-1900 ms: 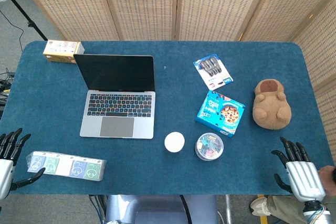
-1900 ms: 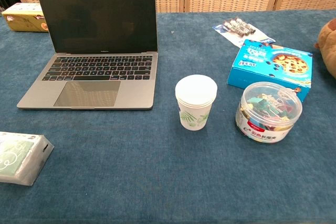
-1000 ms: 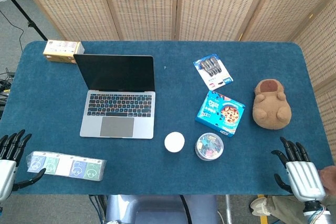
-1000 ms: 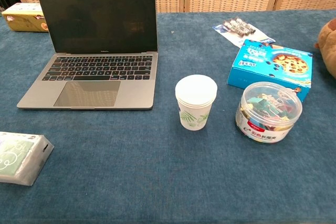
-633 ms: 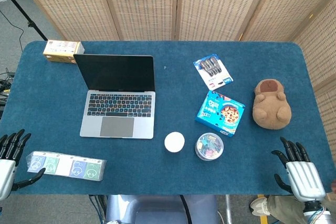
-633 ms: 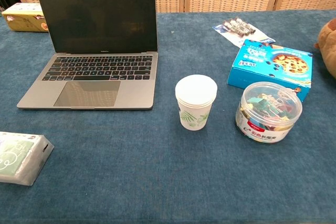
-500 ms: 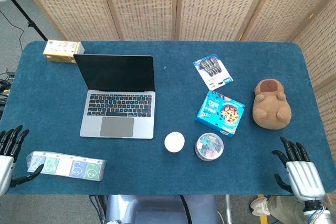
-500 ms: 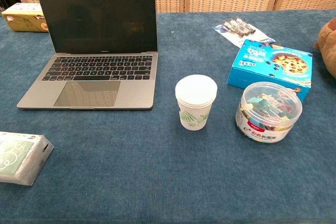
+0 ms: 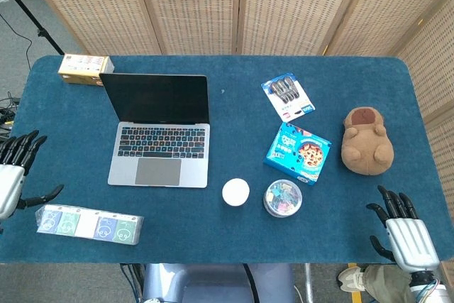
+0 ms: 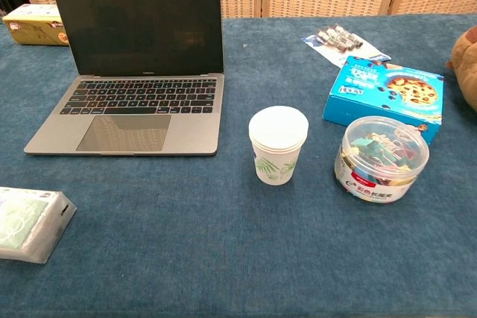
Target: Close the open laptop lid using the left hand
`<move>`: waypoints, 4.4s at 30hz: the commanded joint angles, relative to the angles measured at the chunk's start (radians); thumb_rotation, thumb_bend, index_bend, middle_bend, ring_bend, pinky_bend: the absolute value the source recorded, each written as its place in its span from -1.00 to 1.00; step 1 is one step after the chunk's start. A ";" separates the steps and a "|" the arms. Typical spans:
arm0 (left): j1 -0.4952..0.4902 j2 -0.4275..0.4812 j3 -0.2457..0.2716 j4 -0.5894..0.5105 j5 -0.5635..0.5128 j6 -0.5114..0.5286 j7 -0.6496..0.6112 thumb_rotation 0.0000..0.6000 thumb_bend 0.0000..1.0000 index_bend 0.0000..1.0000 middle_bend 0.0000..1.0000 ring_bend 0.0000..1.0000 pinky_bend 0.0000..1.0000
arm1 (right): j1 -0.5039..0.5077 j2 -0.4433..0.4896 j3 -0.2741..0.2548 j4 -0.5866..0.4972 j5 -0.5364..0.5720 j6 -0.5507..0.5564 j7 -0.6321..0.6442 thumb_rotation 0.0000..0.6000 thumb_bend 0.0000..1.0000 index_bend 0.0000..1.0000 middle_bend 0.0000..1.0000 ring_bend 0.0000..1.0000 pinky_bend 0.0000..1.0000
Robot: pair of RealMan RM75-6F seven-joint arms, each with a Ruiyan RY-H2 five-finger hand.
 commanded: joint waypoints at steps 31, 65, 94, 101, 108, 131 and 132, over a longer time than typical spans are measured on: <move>-0.592 -0.241 -0.097 0.561 0.042 -0.503 -0.342 0.12 -0.55 -0.76 -1.00 -1.00 -1.00 | 0.016 0.013 0.005 0.008 0.043 -0.038 0.041 1.00 -0.29 -0.49 -1.00 -1.00 -1.00; -0.739 -0.431 -0.080 0.799 -0.066 -0.599 -0.339 0.16 -0.55 -0.76 -1.00 -1.00 -1.00 | -0.067 0.038 -0.026 -0.001 0.057 0.051 0.023 1.00 -0.29 -0.48 -1.00 -1.00 -1.00; -0.764 -0.474 -0.068 0.849 -0.103 -0.611 -0.373 0.16 -0.56 -0.40 -0.71 -0.66 -0.60 | -0.064 0.038 -0.014 0.002 0.069 0.038 0.026 1.00 -0.30 -0.48 -1.00 -1.00 -1.00; -0.763 -0.446 -0.083 0.788 -0.145 -0.629 -0.341 0.15 -0.56 -0.19 -0.52 -0.50 -0.50 | -0.065 0.041 -0.014 0.000 0.065 0.039 0.028 1.00 -0.29 -0.48 -1.00 -1.00 -1.00; -0.765 -0.410 -0.100 0.720 -0.181 -0.645 -0.309 0.16 -0.57 -0.11 -0.44 -0.42 -0.43 | -0.065 0.042 -0.016 0.001 0.059 0.036 0.028 1.00 -0.29 -0.48 -1.00 -1.00 -1.00; -0.764 -0.269 -0.137 0.441 -0.420 -0.710 -0.104 0.16 -0.57 0.02 -0.30 -0.29 -0.33 | -0.072 0.049 -0.020 -0.008 0.038 0.045 0.030 1.00 -0.29 -0.48 -1.00 -1.00 -1.00; -0.764 -0.263 -0.138 0.431 -0.434 -0.717 -0.101 0.16 -0.57 0.02 -0.30 -0.28 -0.33 | -0.072 0.049 -0.020 -0.008 0.037 0.045 0.030 1.00 -0.29 -0.48 -1.00 -1.00 -1.00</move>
